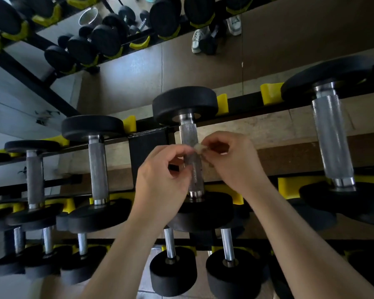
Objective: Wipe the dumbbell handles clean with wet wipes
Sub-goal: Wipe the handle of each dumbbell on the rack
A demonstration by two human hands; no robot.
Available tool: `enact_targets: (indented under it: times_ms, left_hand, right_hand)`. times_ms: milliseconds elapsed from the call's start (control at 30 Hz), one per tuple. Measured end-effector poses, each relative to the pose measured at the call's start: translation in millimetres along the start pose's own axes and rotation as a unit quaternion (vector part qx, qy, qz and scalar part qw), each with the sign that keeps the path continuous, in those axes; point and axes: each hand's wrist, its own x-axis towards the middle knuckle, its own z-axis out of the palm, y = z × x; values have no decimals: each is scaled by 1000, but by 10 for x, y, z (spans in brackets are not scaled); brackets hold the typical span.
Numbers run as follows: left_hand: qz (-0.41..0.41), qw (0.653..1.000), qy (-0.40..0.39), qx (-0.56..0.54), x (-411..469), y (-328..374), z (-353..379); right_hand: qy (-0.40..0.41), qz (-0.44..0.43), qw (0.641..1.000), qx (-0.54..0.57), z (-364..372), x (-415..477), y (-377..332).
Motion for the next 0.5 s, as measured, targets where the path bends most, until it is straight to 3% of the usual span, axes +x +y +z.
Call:
enact_targets:
  times_ms: [200, 233, 333, 367, 500]
  left_hand:
    - [-45, 997, -32, -56, 2, 11, -77]
    - [-56, 995, -36, -68, -10, 5, -94]
    - [-55, 995, -37, -74, -81, 39, -103]
    - [-51, 995, -37, -78, -101, 49, -92]
    - [-25, 997, -54, -43, -116, 20, -59]
  right_hand:
    - [-191, 56, 975, -93, -97, -274, 110]
    - [-180, 53, 978, -85, -115, -231, 77]
    - [-37, 43, 998, 12, -94, -99, -32]
    - [-35, 46, 998, 22, -61, -104, -52]
    - [-176, 93, 980, -19, -21, -304, -30]
